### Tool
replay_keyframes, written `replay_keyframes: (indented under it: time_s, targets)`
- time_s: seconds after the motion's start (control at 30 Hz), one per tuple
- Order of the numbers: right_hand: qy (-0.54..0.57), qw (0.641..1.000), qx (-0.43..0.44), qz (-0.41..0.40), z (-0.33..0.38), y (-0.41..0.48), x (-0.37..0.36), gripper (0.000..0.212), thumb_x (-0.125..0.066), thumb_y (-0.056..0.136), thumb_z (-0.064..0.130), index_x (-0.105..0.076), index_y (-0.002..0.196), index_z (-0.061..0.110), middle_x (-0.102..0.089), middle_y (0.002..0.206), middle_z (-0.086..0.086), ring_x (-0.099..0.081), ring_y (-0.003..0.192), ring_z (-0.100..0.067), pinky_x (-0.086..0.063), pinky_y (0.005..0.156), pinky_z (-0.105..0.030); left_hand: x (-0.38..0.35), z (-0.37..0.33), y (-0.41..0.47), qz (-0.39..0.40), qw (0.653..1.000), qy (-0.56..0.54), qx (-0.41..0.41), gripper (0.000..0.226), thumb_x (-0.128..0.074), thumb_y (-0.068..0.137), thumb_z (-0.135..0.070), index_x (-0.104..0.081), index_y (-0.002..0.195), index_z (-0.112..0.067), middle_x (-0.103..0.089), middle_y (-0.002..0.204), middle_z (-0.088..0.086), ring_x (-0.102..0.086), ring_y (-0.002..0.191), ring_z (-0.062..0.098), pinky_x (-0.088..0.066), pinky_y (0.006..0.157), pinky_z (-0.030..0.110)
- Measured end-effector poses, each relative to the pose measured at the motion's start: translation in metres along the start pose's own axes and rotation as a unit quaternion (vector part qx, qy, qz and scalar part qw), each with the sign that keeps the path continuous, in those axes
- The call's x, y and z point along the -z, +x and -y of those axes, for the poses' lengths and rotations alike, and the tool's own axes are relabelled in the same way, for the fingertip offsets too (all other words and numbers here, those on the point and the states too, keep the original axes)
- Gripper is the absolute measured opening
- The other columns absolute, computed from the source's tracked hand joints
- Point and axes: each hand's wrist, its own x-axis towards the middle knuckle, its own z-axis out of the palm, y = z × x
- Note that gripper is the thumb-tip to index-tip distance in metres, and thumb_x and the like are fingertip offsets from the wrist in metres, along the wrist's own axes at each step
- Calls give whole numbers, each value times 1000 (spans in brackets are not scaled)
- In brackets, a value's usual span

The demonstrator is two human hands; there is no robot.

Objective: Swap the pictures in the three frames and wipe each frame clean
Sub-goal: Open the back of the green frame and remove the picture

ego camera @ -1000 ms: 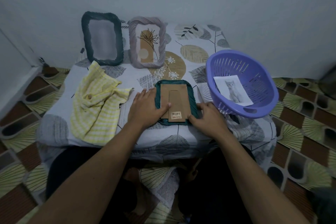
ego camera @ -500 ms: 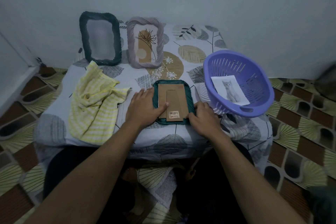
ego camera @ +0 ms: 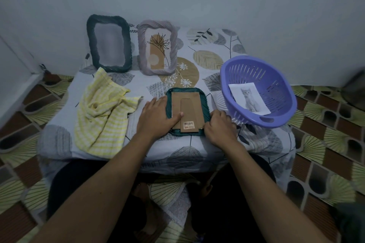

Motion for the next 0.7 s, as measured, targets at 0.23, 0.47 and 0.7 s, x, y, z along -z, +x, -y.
replay_keyframes:
  time_s: [0.23,0.47,0.7]
  targets:
    - [86,996,31,-22,4,-1,-5,55,-47,97,26,-35,150,20,-35,148,-11,-32,134,-33,-26,110,-46,1,-4,-2,-32,999,3,-3,82,-40,87,-75,-40,145,-17,-49,145,5,-40,135,27,-30,113,48]
    - [118,993,10,-11,9,1,-5,49,-46,97,27,-44,146,22,-34,149,-7,-26,137,-30,-22,113,-43,7,-17,-11,-103,994,43,14,50,-56,85,-66,-65,112,-26,-56,120,0,-44,118,24,-30,96,42]
    - [189,982,-22,1,11,2,-1,47,-50,93,24,-51,141,22,-37,149,-4,-24,138,-29,-22,116,-44,15,-37,-10,-52,992,-44,106,46,-64,82,-58,-64,116,-27,-53,126,1,-41,123,25,-33,98,41]
